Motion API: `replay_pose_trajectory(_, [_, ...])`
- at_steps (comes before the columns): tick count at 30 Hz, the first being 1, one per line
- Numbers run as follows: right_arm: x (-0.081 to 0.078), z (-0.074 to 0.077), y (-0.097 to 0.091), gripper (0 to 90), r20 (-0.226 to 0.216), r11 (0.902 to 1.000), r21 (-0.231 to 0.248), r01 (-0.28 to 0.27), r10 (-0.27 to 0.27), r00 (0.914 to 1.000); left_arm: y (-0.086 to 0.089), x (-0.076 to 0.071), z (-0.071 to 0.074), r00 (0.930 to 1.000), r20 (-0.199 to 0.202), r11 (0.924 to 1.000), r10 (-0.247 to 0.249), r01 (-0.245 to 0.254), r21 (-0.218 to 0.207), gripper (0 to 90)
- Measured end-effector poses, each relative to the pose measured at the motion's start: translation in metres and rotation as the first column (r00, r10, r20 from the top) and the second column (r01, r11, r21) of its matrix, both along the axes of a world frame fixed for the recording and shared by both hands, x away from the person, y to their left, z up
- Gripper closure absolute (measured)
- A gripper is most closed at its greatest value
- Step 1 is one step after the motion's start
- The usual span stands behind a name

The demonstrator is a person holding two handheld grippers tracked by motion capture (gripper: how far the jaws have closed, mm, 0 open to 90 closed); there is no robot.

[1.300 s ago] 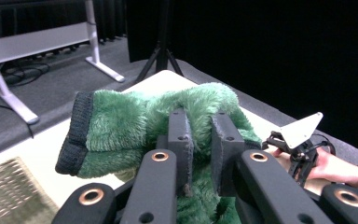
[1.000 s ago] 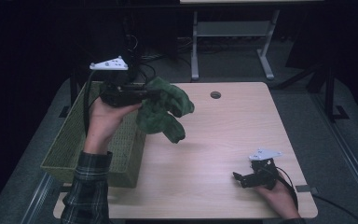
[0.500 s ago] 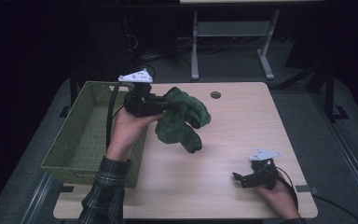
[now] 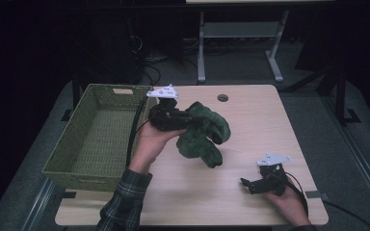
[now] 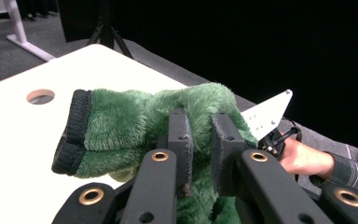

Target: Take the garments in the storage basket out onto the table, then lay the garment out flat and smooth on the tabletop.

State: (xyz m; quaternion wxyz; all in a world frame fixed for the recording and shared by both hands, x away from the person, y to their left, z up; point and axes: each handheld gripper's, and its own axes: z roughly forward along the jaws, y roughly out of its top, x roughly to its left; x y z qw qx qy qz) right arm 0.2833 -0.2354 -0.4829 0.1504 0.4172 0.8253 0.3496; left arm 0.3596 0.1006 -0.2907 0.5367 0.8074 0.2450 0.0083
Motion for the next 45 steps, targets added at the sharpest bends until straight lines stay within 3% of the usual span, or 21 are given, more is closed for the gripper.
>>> replay_pose_trajectory(10, [0.000, 0.000, 0.000, 0.8, 0.001, 1.0000, 0.000, -0.002, 0.002, 1.0000, -0.023, 0.000, -0.034, 0.9979, -0.058, 0.9997, -0.026, 0.026, -0.004, 80.3])
replay_pose_trajectory(19, [-0.001, 0.000, 0.000, 0.8, 0.001, 0.9999, -0.003, -0.014, 0.014, 0.9999, -0.042, -0.006, -0.063, 0.9974, -0.070, 0.9984, -0.017, 0.021, 0.053, 80.2])
replay_pose_trajectory(26, [-0.001, 0.000, 0.000, 0.8, 0.001, 0.9998, -0.007, -0.016, 0.016, 0.9999, -0.051, -0.004, -0.089, 0.9934, -0.113, 0.9958, -0.018, 0.028, 0.087, 80.0])
replay_pose_trajectory(45, [-0.001, 0.000, 0.000, 0.8, -0.001, 0.9999, -0.007, -0.016, 0.016, 0.9999, -0.064, 0.003, -0.128, 0.9877, -0.156, 0.9848, 0.008, 0.020, 0.173, 76.9])
